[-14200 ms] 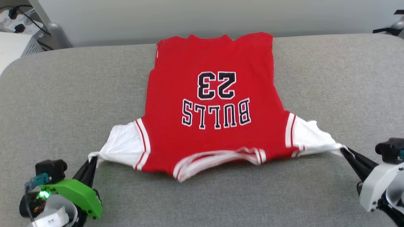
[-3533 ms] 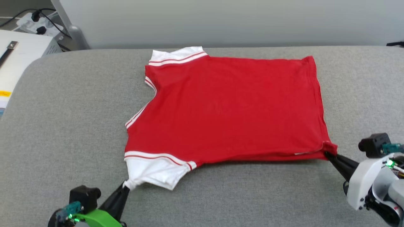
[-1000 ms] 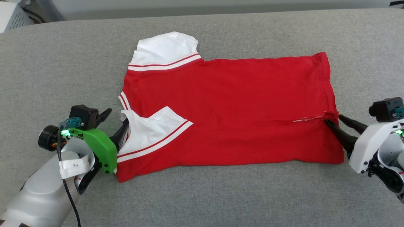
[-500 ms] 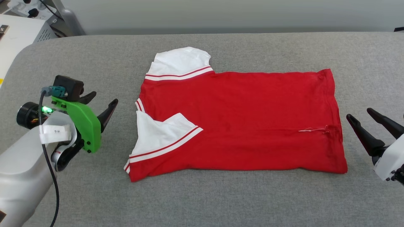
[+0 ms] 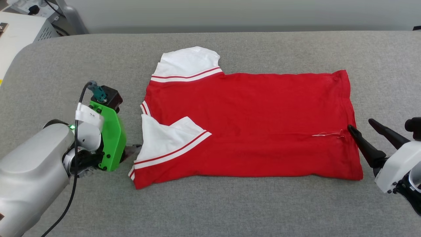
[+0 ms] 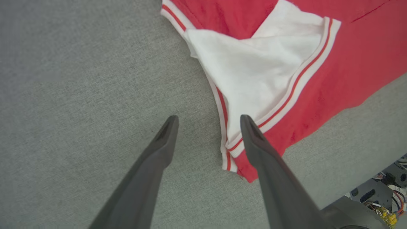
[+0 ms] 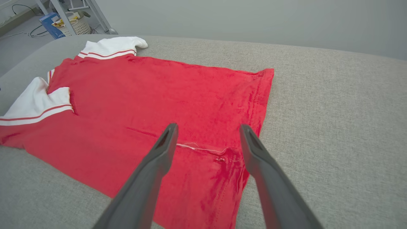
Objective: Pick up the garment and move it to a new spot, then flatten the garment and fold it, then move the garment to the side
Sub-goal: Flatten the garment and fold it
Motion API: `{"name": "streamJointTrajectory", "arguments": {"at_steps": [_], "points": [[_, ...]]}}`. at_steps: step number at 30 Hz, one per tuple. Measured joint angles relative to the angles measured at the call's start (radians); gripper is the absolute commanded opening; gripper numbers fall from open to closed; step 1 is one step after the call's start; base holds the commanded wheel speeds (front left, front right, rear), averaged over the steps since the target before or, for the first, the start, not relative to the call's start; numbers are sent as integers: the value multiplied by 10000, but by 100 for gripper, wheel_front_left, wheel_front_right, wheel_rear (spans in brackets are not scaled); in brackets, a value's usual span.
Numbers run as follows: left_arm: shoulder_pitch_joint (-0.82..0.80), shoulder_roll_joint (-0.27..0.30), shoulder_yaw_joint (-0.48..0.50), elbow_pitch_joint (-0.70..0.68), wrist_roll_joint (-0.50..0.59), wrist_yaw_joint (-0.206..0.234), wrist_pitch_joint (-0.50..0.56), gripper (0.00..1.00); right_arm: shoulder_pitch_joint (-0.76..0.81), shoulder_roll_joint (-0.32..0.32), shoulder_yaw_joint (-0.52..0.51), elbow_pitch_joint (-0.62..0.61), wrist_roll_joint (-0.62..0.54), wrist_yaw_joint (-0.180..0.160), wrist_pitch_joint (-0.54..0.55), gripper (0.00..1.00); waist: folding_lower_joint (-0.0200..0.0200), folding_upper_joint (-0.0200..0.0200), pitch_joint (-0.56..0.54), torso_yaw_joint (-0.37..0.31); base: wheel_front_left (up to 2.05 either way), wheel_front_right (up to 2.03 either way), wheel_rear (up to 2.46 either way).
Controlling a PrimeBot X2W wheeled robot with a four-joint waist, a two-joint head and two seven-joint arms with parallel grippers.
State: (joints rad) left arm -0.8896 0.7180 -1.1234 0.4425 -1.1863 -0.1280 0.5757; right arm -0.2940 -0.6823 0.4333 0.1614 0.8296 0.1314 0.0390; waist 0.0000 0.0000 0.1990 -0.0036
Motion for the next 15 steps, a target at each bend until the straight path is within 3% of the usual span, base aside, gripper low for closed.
{"name": "streamJointTrajectory", "arguments": {"at_steps": [9, 15], "points": [[229, -192, -401, 357, -619, 0, 683, 100, 2, 347, -130, -86, -107, 0, 295, 100, 0, 0, 164, -224, 0, 0, 0], [670, -228, -564, 485, -869, 0, 470, 100, 1, 510, -119, -67, -161, 0, 318, 100, 0, 0, 313, -340, 0, 0, 0]]}}
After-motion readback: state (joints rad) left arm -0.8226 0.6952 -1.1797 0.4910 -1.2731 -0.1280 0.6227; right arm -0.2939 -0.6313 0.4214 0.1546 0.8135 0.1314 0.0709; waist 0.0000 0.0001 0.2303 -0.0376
